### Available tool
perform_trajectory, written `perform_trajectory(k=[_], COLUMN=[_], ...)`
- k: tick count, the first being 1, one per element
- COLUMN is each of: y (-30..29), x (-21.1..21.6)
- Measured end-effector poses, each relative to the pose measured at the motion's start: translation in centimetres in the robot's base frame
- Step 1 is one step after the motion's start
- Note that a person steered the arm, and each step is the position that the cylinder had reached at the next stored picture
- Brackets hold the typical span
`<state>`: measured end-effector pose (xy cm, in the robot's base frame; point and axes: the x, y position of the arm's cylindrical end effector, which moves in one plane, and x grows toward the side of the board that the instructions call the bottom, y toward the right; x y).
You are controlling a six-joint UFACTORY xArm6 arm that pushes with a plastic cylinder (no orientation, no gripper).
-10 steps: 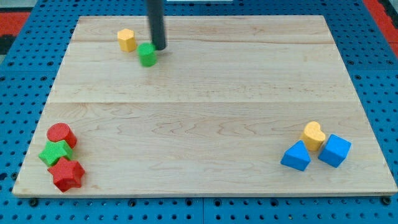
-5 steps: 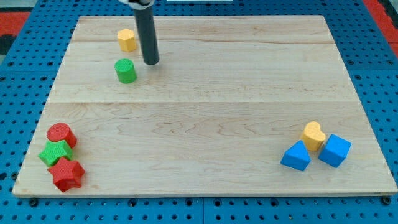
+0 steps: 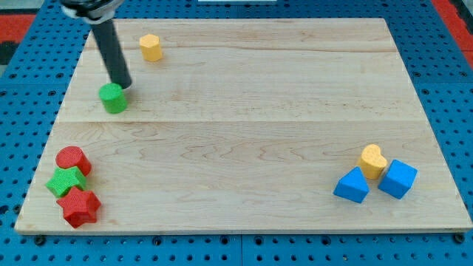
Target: Push the green circle into the red circle
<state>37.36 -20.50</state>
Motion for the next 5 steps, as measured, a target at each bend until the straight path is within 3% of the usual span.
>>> perform_trajectory(k=[3,4,5], y=[-2.0,2.6,10.4], x=[11.2,7.0,-2.1])
